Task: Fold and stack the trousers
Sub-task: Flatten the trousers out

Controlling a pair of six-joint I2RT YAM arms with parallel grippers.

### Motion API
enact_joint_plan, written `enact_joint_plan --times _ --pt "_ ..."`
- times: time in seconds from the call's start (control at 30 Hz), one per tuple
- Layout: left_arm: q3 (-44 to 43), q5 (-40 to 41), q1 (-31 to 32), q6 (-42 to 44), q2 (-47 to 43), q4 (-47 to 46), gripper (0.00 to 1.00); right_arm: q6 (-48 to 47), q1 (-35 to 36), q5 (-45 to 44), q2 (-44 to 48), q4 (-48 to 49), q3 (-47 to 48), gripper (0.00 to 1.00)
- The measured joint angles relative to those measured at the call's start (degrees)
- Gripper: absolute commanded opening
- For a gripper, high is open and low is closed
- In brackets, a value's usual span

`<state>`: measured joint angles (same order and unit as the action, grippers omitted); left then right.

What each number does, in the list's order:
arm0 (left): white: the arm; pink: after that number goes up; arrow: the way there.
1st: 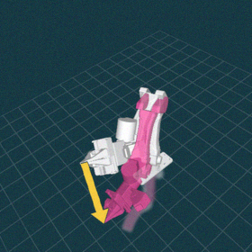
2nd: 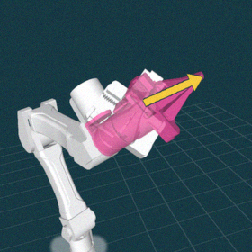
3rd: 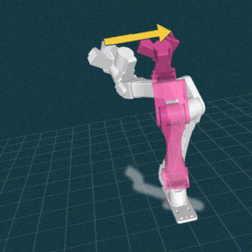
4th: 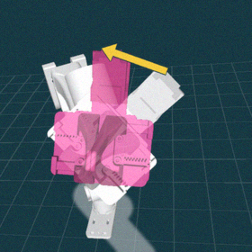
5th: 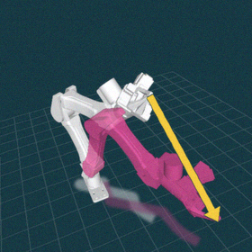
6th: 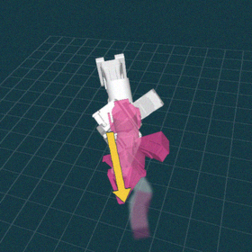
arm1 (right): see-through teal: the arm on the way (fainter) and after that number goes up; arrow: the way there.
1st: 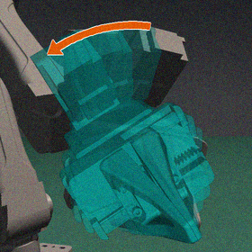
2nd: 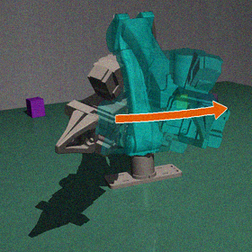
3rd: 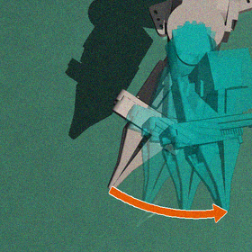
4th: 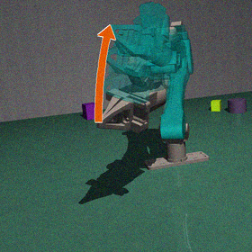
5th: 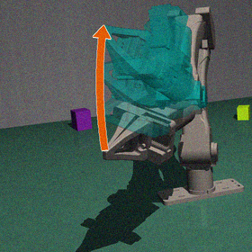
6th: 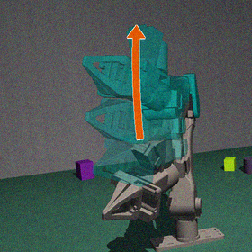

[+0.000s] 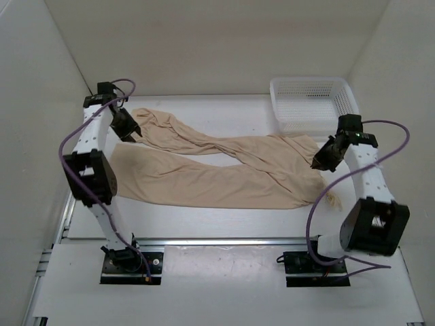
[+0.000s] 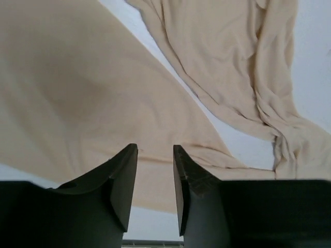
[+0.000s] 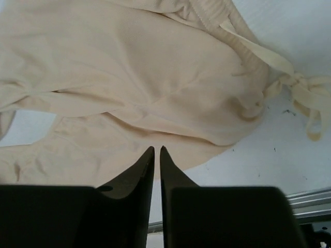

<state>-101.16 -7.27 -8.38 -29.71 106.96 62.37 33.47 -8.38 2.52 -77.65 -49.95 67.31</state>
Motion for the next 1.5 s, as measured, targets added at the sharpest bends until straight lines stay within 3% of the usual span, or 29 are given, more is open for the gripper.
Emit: enact_joint_plan --times 0.07,0.13,0.23,0.37,0.43,0.5,0.53,0.6,0.67,0.7,0.73,0.97,1.13,1.33,1.43,1.5 --pt "-3.5 0.0 1.4 -0.3 7.1 -0.3 0.54 -0.5 0.5 0.7 -4.7 1.2 0.5 0.27" --pt "-6.6 0.2 2.4 -0.7 13.4 0.4 0.54 -0.9 0.6 0.9 -8.5 1.8 1.5 0.39" --pt "-11.2 0.7 3.2 -1.4 20.5 1.1 0.56 -1.1 0.6 1.1 -12.6 2.9 4.0 0.40" --pt "-16.5 0.9 4.2 -2.3 26.1 2.1 0.82 -1.0 2.5 1.6 -18.0 5.2 7.0 0.40" --pt "-18.0 0.9 4.5 -2.9 27.7 2.1 0.94 -0.8 4.7 1.7 -21.4 6.1 8.6 0.52" --pt "-18.2 1.3 4.8 -3.5 28.6 2.2 0.95 -0.4 7.1 1.8 -25.4 7.0 10.1 0.56" --pt "-18.2 1.5 4.9 -3.7 29.0 2.3 0.94 -0.3 8.0 1.8 -27.0 7.4 10.5 0.56" --pt "-18.2 1.7 5.0 -4.2 29.9 2.3 0.74 0.0 9.4 2.0 -30.0 8.3 10.8 0.56" --pt "-18.0 1.9 5.1 -4.3 30.9 2.2 0.46 0.5 9.8 2.0 -32.3 8.7 10.8 0.55" --pt "-17.9 2.0 5.1 -4.7 31.0 2.4 0.14 0.6 9.7 2.0 -33.2 8.8 10.8 0.55" --pt "-17.6 2.0 5.1 -5.3 31.0 2.1 0.10 0.7 9.7 2.0 -33.7 9.1 10.7 0.52" --pt "-14.3 2.8 4.9 -6.4 29.4 0.8 0.10 3.5 9.3 1.7 -32.6 12.3 6.2 0.35" --pt "-1.4 5.5 2.5 -5.6 21.7 -1.0 0.10 5.0 9.3 1.5 -26.2 12.7 -2.2 0.35" --pt "14.9 8.6 -8.0 -3.1 9.5 -1.6 0.10 6.1 9.3 0.3 -15.2 10.8 -13.6 0.36" --pt "16.0 9.0 -9.6 -2.1 5.8 -1.5 0.19 6.6 9.3 -0.9 -10.8 8.9 -16.2 0.47" --pt "15.3 8.9 -8.3 -1.3 4.6 -1.6 0.39 6.7 9.3 -2.0 -8.3 7.5 -16.3 0.53"
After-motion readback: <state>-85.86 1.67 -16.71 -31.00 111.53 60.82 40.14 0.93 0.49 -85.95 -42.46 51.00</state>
